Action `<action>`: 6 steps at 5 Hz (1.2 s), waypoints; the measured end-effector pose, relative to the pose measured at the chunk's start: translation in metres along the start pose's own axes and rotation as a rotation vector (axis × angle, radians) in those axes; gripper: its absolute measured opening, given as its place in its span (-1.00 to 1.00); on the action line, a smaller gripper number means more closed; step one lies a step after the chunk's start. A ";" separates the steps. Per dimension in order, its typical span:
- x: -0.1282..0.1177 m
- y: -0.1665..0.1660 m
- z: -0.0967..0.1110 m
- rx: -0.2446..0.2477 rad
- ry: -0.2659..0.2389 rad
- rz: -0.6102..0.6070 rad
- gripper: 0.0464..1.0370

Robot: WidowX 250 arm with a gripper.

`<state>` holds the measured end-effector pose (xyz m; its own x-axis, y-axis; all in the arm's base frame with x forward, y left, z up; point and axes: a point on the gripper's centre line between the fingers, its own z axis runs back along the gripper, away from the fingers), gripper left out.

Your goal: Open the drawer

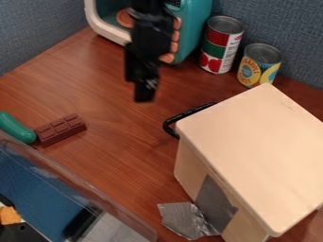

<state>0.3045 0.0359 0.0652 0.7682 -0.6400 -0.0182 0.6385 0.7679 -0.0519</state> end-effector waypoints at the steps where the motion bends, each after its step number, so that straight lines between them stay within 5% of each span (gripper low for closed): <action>1: 0.024 -0.016 -0.011 -0.009 0.011 0.009 0.93; 4: 0.058 -0.024 -0.027 0.011 0.015 0.072 0.82; 6: 0.042 -0.015 -0.047 0.043 0.069 0.048 -0.37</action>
<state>0.3248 -0.0043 0.0185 0.7936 -0.6020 -0.0882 0.6039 0.7971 -0.0066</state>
